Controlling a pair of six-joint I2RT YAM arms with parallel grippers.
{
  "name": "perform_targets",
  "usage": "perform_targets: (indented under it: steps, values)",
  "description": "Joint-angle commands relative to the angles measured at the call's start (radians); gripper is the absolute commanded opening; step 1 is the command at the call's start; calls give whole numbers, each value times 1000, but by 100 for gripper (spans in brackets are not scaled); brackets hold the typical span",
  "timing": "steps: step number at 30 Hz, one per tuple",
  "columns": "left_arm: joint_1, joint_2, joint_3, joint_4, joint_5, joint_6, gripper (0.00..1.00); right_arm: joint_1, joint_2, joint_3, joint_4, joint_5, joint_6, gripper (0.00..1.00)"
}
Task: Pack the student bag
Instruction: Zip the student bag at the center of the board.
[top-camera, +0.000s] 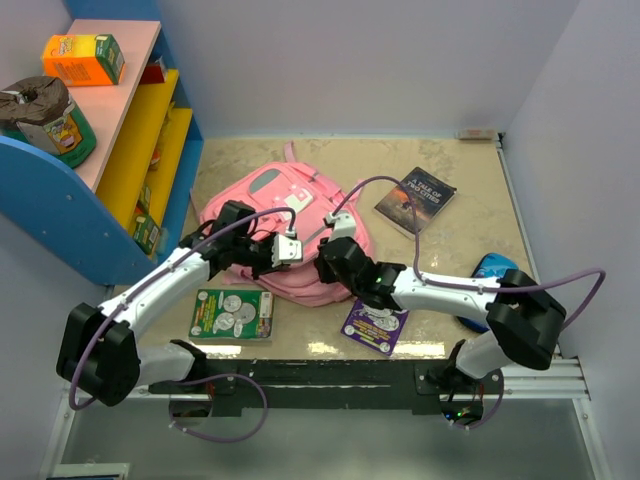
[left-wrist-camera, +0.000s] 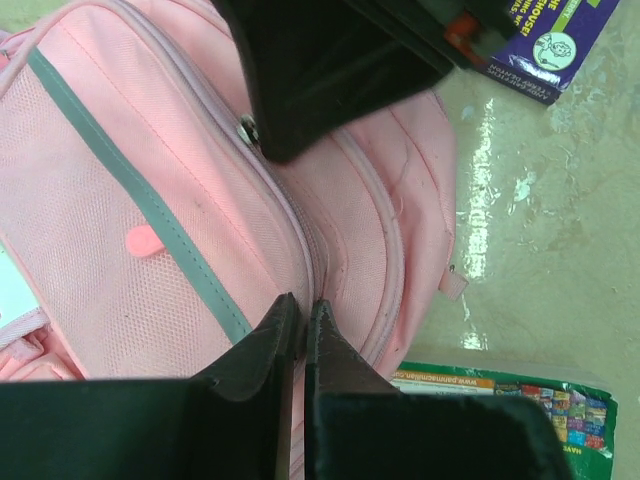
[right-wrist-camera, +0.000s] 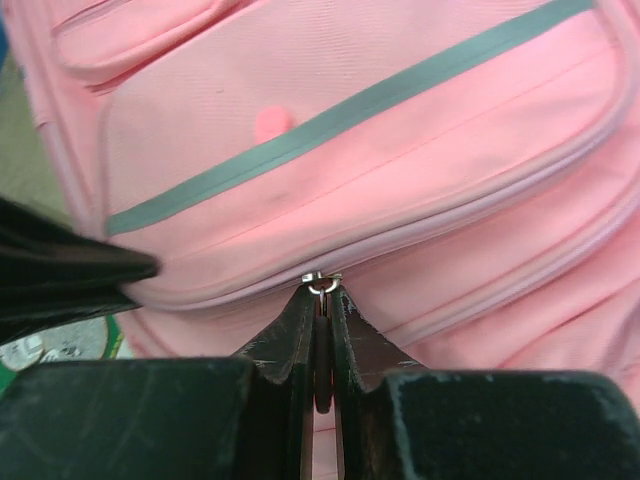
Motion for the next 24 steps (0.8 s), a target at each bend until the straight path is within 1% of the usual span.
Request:
perform_targets:
  steps: [1, 8, 15, 19, 23, 24]
  values:
    - [0, -21, 61, -137, 11, 52, 0, -73, -56, -17, -62, 68, -22, 0]
    - [0, -53, 75, -273, 54, 205, 0, -184, -62, -17, -71, 80, -67, 0]
    - [0, -56, 104, -431, 116, 366, 0, -329, -5, 52, -48, 80, -150, 0]
    - [0, -56, 105, -494, 156, 471, 0, -362, 29, 77, 18, 71, -196, 0]
    - [0, -50, 107, -588, 169, 573, 0, -363, 98, 121, 45, 107, -249, 0]
    - [0, -52, 107, -600, 170, 593, 0, -366, 113, 130, 47, 117, -252, 2]
